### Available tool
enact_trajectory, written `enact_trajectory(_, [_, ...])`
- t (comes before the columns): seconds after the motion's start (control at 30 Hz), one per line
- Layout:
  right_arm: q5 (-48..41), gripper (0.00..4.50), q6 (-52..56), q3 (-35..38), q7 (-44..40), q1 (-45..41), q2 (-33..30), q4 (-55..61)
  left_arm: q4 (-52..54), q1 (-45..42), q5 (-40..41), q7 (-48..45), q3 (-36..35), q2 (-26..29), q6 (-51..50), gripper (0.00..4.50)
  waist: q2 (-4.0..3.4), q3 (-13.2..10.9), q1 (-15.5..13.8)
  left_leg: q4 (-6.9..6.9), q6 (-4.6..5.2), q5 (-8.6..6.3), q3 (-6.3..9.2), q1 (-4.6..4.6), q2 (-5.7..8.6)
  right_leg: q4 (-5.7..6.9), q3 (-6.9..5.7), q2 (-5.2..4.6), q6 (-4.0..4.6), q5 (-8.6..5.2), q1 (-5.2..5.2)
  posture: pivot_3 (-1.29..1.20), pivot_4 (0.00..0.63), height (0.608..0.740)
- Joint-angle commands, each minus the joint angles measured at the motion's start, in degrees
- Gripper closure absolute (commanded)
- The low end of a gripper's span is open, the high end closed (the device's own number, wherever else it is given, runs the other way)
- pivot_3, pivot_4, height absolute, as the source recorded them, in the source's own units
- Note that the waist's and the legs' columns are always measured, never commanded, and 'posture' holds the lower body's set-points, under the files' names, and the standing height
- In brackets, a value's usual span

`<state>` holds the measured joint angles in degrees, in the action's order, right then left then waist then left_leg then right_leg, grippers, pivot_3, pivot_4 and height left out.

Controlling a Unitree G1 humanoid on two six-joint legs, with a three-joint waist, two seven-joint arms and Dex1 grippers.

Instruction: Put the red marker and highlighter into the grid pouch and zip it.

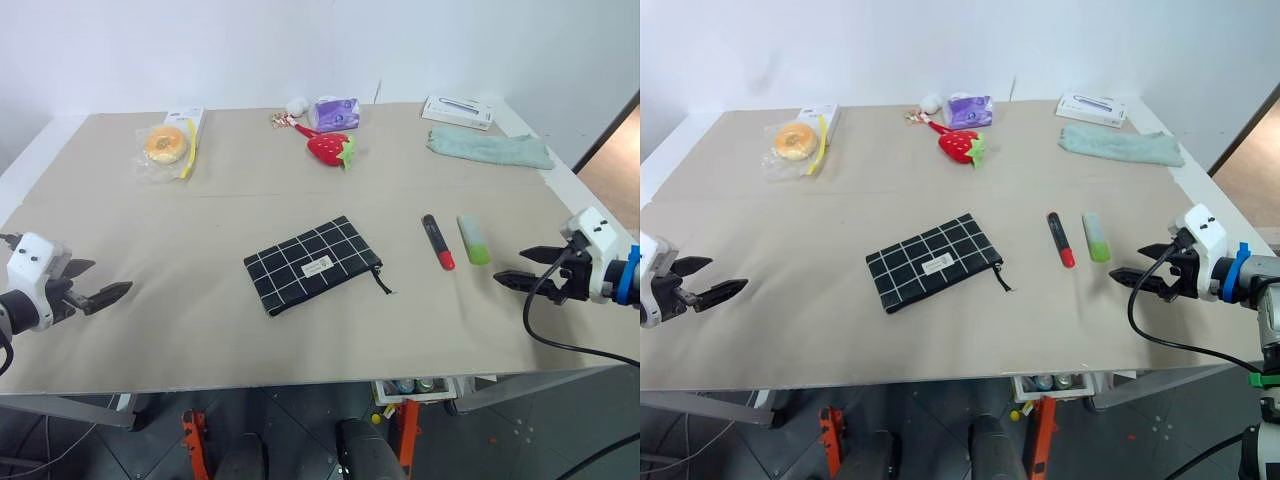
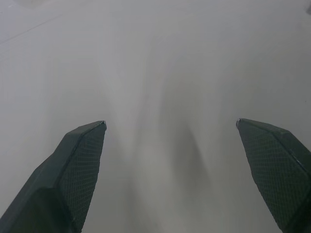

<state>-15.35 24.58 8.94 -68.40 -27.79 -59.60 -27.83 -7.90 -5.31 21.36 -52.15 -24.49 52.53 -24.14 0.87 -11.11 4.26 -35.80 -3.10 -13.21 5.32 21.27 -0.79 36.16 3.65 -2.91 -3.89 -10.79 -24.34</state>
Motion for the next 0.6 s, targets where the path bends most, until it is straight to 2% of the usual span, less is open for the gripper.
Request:
enact_trajectory(0.03, [-0.5,0.0,-0.13,1.16,-0.05,-0.3,-0.68,1.42,1.39,-0.69,0.71,0.02,-1.52,1.17,-0.03,0.06,0.0,0.0,0.0,0.0,0.0,0.0,0.0,0.0,0.0,0.0,0.0,0.0,0.0,0.0,0.0,0.0,0.15,0.74])
enact_trajectory(0.6, [-0.49,0.0,0.09,1.1,-0.06,-0.78,-0.8,1.3,1.91,-1.24,1.38,0.36,-1.34,0.82,-0.73,0.06,0.0,0.0,0.0,-0.01,0.0,0.0,-0.01,0.0,0.0,0.0,0.01,0.0,0.0,0.0,0.0,0.0,0.15,0.74])
